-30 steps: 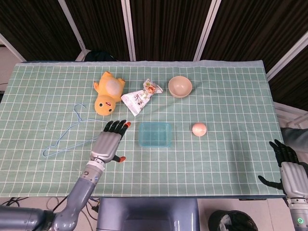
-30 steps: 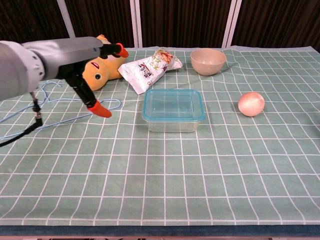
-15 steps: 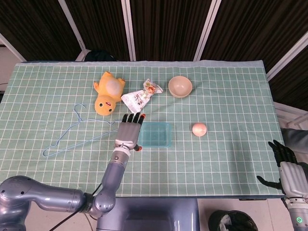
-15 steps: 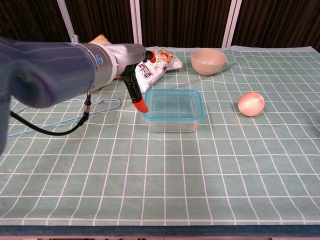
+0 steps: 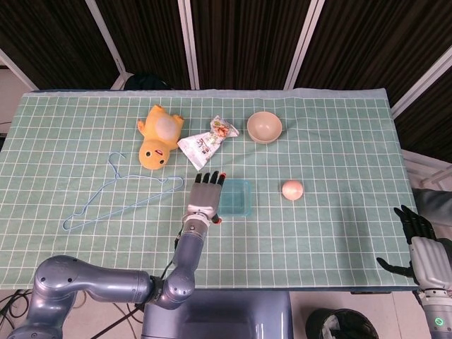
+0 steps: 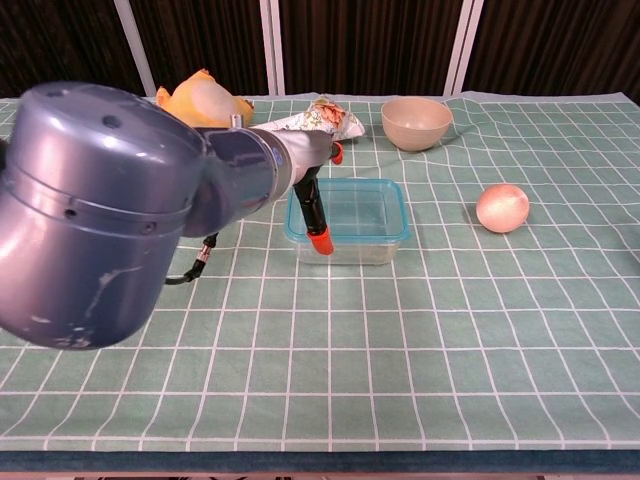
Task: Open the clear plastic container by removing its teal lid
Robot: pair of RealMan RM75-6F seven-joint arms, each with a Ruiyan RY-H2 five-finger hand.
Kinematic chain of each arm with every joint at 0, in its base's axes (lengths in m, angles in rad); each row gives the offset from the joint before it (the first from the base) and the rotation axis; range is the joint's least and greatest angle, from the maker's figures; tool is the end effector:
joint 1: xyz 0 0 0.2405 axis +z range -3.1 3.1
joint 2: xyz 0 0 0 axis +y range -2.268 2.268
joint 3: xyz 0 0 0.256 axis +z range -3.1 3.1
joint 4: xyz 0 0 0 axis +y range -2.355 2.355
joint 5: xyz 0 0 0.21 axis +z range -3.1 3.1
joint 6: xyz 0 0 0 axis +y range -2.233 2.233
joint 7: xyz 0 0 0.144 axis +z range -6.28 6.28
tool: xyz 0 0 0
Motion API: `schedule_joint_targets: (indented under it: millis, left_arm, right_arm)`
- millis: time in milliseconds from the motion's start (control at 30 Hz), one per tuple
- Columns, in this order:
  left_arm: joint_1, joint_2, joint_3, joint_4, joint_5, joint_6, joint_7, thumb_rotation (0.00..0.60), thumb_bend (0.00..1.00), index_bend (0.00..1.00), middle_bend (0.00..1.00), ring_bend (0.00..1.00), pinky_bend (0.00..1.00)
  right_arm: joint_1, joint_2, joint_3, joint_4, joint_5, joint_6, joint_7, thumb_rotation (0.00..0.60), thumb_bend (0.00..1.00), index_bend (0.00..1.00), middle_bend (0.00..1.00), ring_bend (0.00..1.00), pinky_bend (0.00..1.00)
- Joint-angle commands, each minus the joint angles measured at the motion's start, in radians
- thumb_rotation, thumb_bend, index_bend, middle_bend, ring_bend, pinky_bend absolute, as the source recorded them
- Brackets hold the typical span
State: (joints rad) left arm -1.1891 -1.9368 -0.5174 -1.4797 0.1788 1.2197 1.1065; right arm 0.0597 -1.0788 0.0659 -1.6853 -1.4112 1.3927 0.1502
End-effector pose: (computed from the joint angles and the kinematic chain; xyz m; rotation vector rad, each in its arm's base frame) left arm 0.0161 0.3431 -0.0958 -1.7864 -1.1463 -0.6129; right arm -0.3189 -0.1745 0.1594 1.2608 -1.1506 0.9404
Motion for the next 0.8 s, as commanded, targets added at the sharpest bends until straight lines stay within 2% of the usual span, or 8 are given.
schedule_joint_targets:
  millis: [33,133,367,400,467,567,700,800]
  left_arm:
    - [-0.028,-0.024,-0.009,0.048,-0.017,-0.032,-0.004,0.6,0.0,0.0,0.0,0.0,0.0]
    - [-0.048,-0.038,-0.014,0.09,-0.035,-0.057,-0.004,0.6,0.0,0.0,0.0,0.0,0.02]
    - [-0.08,-0.068,-0.01,0.166,-0.046,-0.095,-0.009,0.6,0.0,0.0,0.0,0.0,0.13]
    - [-0.082,-0.071,-0.009,0.173,-0.042,-0.098,-0.013,0.6,0.0,0.0,0.0,0.01,0.16]
    - [-0.088,-0.078,-0.001,0.191,-0.025,-0.108,-0.023,0.6,0.02,0.04,0.07,0.07,0.25]
    - [-0.089,-0.087,0.021,0.215,0.042,-0.118,-0.06,0.6,0.07,0.15,0.24,0.22,0.38]
    - [-0.068,-0.08,0.074,0.208,0.164,-0.133,-0.123,0.6,0.07,0.17,0.27,0.23,0.4]
    - [-0.039,-0.047,0.123,0.164,0.235,-0.148,-0.153,0.6,0.07,0.18,0.26,0.23,0.4]
  right_arm:
    - [0.0,0.001,0.0,-0.001,0.002,-0.002,0.0,0.6,0.22,0.0,0.0,0.0,0.0]
    - [0.001,0.002,0.001,-0.002,0.003,-0.002,0.001,0.6,0.22,0.0,0.0,0.0,0.0]
    - [0.001,0.003,0.002,-0.004,0.008,-0.006,0.001,0.6,0.22,0.0,0.0,0.0,0.0]
    - [0.001,0.003,0.002,-0.004,0.009,-0.006,0.0,0.6,0.22,0.0,0.0,0.0,0.0]
    - [0.001,0.003,0.002,-0.006,0.01,-0.006,0.0,0.6,0.22,0.0,0.0,0.0,0.0]
    - [0.001,0.003,0.002,-0.006,0.009,-0.006,-0.003,0.6,0.22,0.0,0.0,0.0,0.0]
    - [0.001,0.003,0.0,-0.006,0.005,-0.003,-0.01,0.6,0.22,0.0,0.0,0.0,0.0]
    - [0.001,0.004,-0.002,-0.008,0.003,-0.005,-0.013,0.6,0.22,0.0,0.0,0.0,0.0]
